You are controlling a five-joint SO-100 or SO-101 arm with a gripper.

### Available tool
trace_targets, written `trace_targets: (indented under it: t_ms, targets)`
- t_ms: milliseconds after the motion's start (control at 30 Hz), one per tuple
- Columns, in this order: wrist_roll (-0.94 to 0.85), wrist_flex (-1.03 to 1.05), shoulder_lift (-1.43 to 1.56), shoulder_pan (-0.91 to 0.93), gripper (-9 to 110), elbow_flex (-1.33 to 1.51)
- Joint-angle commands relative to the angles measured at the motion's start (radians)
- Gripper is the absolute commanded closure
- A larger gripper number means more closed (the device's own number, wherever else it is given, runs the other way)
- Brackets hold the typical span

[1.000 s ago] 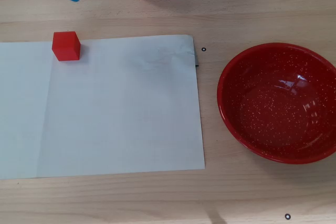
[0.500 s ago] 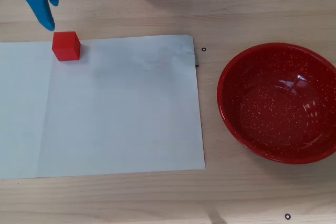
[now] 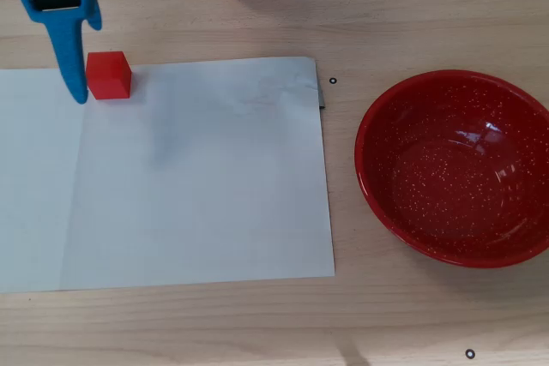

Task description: Grasp the red cube and put it in the red bowl

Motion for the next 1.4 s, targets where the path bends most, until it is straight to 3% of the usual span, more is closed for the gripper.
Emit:
trace_targets:
  t_ms: [0,300,700,1367]
  targets:
    - [0.037,-0.048,0.034,-0.018,38,-0.031]
    - [0.104,-0.164,0.028,-0.046,29,0.072]
    - [0.118,-0.318,-0.025,-0.037,28,0.147]
    - [0.077,-0.365,-0.071,0.005,30,0.178]
